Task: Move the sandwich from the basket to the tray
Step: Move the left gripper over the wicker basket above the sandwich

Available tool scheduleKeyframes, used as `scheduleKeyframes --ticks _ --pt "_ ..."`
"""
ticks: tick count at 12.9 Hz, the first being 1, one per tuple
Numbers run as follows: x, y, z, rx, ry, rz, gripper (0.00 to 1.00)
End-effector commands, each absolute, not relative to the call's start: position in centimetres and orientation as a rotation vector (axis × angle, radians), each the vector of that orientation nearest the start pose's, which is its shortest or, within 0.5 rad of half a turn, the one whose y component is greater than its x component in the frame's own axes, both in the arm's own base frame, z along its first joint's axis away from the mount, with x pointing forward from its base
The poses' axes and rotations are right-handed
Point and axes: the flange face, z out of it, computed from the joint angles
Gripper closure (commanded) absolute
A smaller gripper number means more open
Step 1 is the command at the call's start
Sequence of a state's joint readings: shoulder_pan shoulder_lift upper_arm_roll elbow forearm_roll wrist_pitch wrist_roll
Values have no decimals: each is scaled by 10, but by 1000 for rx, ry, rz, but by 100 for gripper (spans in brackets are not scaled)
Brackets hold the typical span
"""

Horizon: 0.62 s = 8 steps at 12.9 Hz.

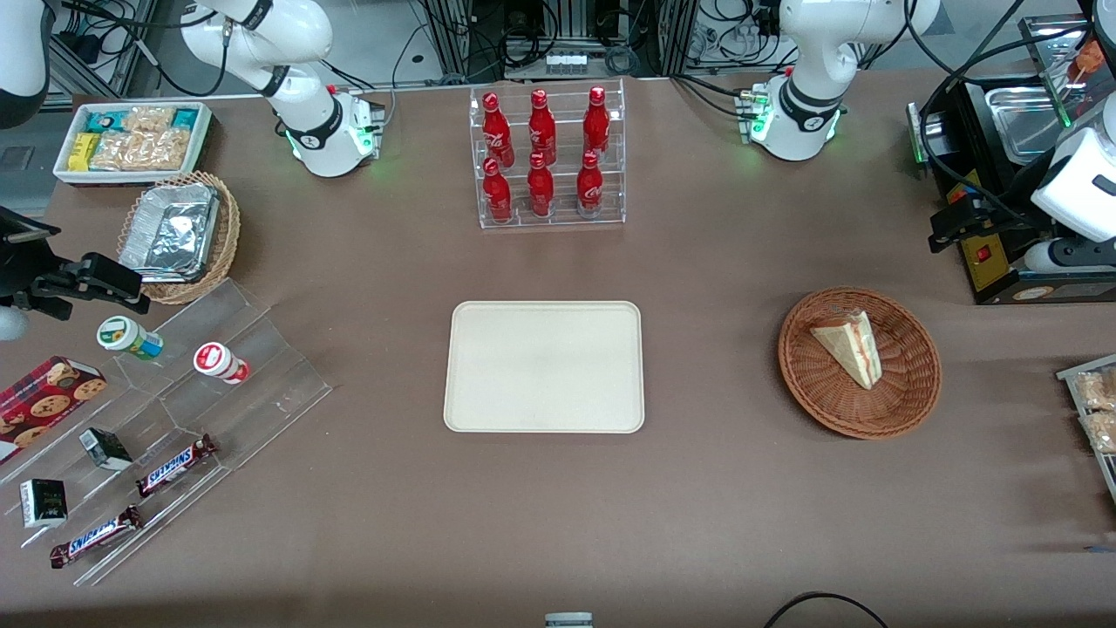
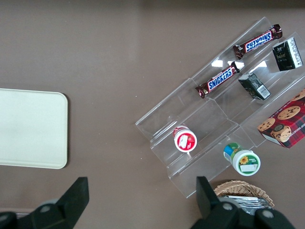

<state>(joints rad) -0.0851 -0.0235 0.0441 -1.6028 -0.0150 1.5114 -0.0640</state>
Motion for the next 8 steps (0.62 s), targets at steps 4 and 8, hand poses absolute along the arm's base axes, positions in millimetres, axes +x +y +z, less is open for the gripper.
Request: scheduleKeyframes --ticks 4,8 --pt "539 -22 620 -3127 -27 83 0" --pt "546 -17 602 -3112 -76 110 0"
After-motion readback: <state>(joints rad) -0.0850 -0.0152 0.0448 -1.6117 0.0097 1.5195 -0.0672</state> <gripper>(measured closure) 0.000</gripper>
